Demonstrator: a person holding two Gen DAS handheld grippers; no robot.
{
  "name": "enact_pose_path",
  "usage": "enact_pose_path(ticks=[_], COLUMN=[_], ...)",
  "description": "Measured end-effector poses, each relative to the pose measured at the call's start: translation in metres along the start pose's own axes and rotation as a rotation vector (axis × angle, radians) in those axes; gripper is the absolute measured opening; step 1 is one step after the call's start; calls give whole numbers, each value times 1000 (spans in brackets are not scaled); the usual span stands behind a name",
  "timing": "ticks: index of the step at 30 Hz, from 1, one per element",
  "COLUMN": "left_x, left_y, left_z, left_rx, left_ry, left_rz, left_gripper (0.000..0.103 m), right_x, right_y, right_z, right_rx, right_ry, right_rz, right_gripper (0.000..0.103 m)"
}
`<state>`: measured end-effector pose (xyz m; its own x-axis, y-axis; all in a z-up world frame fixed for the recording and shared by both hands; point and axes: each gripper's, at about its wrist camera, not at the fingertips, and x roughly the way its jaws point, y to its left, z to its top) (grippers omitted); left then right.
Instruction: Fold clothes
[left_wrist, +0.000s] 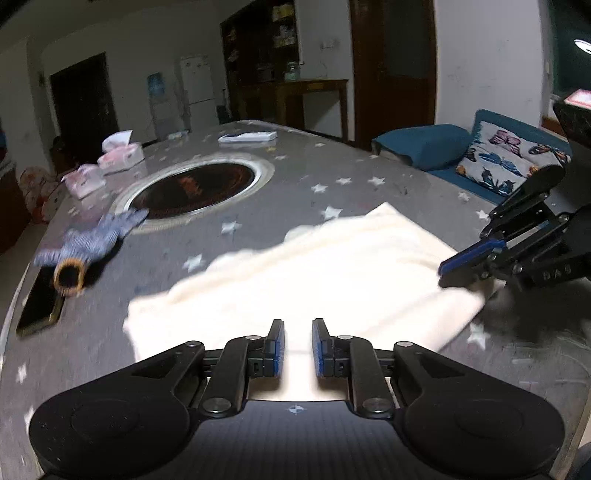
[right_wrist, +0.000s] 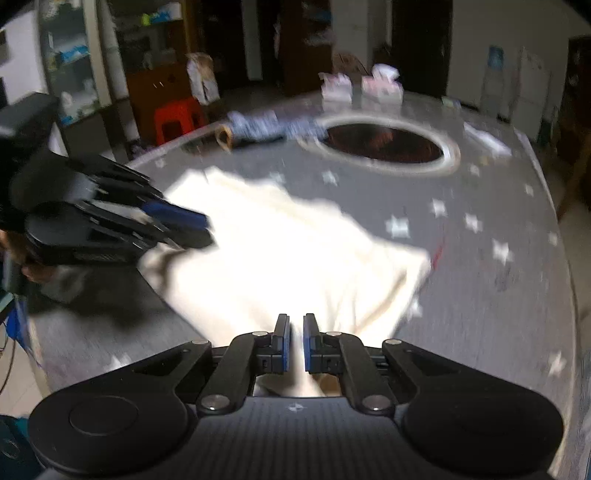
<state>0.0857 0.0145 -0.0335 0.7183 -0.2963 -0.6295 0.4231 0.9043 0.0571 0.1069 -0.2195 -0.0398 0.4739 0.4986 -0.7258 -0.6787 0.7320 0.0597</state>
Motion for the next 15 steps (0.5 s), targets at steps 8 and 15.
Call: enact_pose_path(ticks=[8, 15], left_x=[-22, -31], left_y=[26, 50], left_z=[-20, -37], left_rx=[-130, -279], left_ry=[-28, -53], left_rz=[50, 27], left_gripper=[19, 19], right_x=[-8, 4], right_y=[2, -2], right_z=[9, 0], right_rx=[1, 38], right_ry=[-34, -11], right_rz=[-8, -3], right_gripper=[6, 6])
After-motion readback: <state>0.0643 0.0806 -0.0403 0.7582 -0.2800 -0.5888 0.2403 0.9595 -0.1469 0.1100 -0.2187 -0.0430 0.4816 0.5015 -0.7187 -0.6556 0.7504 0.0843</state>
